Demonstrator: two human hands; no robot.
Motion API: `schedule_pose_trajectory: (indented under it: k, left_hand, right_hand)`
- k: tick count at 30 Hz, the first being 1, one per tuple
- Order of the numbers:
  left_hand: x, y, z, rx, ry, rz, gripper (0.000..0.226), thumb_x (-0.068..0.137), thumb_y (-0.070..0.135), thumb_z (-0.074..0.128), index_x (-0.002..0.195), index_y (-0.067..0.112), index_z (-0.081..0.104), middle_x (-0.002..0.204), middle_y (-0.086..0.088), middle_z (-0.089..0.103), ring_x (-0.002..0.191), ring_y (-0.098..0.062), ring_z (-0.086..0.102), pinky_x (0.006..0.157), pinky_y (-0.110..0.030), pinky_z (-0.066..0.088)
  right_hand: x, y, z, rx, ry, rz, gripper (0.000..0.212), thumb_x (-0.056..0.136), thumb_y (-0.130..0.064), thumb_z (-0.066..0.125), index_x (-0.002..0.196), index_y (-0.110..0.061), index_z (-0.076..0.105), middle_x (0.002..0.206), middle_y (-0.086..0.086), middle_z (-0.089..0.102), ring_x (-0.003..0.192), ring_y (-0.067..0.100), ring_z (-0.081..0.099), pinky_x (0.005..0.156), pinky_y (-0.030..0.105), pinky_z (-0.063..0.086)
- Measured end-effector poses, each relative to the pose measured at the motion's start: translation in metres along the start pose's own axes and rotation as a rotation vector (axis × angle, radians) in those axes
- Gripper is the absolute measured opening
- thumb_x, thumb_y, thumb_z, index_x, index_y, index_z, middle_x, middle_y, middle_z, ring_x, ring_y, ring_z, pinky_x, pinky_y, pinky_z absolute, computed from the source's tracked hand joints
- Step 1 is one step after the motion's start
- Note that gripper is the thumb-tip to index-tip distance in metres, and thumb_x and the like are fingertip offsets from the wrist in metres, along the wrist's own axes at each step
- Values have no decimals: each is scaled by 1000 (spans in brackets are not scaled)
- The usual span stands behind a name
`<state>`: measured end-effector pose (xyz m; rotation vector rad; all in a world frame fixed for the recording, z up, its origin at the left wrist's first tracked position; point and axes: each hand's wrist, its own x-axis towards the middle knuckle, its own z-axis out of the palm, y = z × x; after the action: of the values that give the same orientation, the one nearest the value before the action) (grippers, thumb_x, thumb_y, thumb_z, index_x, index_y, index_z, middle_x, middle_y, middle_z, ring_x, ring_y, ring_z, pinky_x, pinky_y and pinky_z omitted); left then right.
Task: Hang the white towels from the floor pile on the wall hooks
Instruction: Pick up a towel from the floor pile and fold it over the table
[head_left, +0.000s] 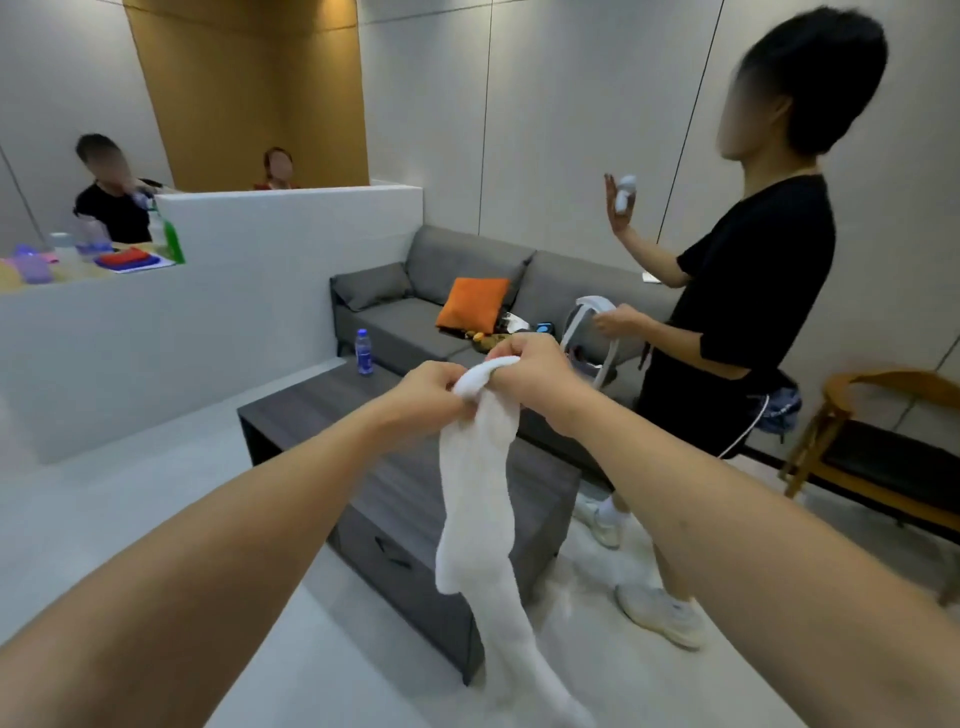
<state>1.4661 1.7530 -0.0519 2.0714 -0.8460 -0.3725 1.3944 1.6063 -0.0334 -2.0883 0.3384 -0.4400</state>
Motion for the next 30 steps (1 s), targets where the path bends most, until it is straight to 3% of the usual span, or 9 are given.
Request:
schedule_pose_trajectory:
  k: [5,10,13,15,17,19,23,26,30]
  left_hand:
    - [60,-14,-16,-143,190,-41,20,88,14,53,96,13,71,100,-16,70,96,-32,67,84,-53,57]
    - [108,-37,-48,-227,380,-60,14,84,15,54,87,17,68,91,-10,69,88,-27,66,68,-38,54]
    - [136,-46,-59,-134,379,-55,12,75,27,64,86,27,69,87,7,69,80,-4,64,62,-21,50]
    - [158,-52,-66,-64,418,-62,4,80,30,71,77,27,70,69,17,68,62,7,60,51,-10,44]
    - [179,-59,-77,31,467,-96,10,84,28,71,74,25,71,61,16,67,55,6,58,50,-10,44]
    - [193,-61,-90,131,479,-162,6,84,26,72,81,22,75,73,10,71,65,2,60,62,-14,48]
    - [213,-52,-114,272,455,-263,7,86,23,71,88,23,78,86,4,73,79,-7,63,71,-17,47]
    - [217,-48,-140,329,456,-353,7,85,25,72,88,27,78,88,10,73,85,-5,63,77,-21,46]
    - [220,-65,-166,656,425,-528,0,87,26,71,87,26,71,91,8,68,85,-10,60,75,-23,43]
  right_hand:
    - [65,11,17,130,12,26,37,71,-22,82,99,-5,66,98,14,69,88,23,67,77,39,55]
    - [123,46,39,160,-185,110,25,93,-14,59,102,8,65,92,21,67,84,30,63,76,42,53]
    - [165,48,51,159,-219,37,21,94,-18,54,84,-2,63,77,12,55,73,23,53,62,32,41]
    - [196,51,54,103,-307,-43,22,93,-25,58,75,-12,59,71,7,51,68,19,49,56,28,36]
    - [231,58,50,72,-429,-112,29,89,-36,67,73,-13,59,67,5,53,62,17,51,54,27,38]
    - [267,64,42,39,-585,-144,37,76,-46,79,75,-12,64,69,6,58,61,16,55,56,28,43]
    - [334,67,30,-283,-840,-290,31,58,-38,90,69,-15,71,69,1,71,64,15,69,58,27,54]
    - [381,70,27,-409,-850,-369,24,61,-32,87,69,-14,73,67,0,70,64,16,70,59,29,55]
    - [432,70,34,-423,-817,-421,32,64,-32,86,67,-5,69,62,1,57,58,15,55,56,27,42]
